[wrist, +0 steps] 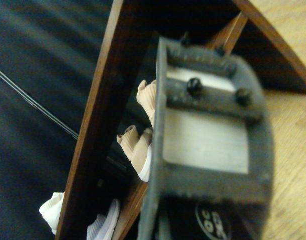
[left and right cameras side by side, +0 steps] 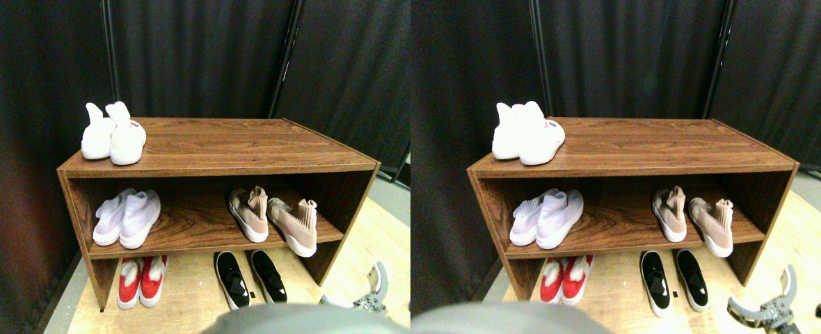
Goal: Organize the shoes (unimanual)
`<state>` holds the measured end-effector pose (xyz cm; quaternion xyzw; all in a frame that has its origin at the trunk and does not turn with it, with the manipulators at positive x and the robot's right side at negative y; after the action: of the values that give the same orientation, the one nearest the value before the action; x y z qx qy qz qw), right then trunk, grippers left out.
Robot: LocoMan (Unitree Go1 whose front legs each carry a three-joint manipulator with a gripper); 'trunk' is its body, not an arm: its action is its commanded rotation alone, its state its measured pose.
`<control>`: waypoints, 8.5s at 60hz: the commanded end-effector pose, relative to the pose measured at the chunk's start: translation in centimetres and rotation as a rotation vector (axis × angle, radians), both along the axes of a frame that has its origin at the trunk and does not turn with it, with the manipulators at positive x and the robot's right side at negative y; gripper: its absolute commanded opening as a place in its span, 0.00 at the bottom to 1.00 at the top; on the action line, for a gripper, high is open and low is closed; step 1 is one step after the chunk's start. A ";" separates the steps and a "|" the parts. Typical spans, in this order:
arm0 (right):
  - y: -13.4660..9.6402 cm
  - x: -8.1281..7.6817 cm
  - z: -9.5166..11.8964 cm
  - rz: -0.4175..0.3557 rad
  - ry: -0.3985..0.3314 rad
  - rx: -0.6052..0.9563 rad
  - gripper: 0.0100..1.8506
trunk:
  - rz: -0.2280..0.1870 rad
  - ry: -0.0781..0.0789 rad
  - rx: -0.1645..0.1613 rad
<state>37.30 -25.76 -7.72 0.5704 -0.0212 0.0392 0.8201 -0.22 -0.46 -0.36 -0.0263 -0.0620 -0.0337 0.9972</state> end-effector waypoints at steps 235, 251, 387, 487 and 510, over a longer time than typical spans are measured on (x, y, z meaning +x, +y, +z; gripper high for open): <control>-1.7 13.7 -3.3 -0.272 0.123 0.155 0.03 | 0.032 0.010 -0.066; -0.8 13.7 -3.9 -0.251 0.142 0.150 0.03 | 0.034 0.015 -0.070; -6.5 8.1 -13.7 -0.246 0.187 0.230 0.03 | 0.042 0.137 -0.041; -0.7 11.6 -15.4 -0.166 0.303 0.253 0.03 | 0.073 0.140 -0.089; 0.0 10.8 -15.2 -0.139 0.296 0.244 0.03 | 0.068 0.133 -0.088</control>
<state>48.01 -26.08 -23.63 0.6633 0.0666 -0.1285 0.7342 -0.29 -0.48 -0.27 -0.0597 -0.0035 0.0005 0.9982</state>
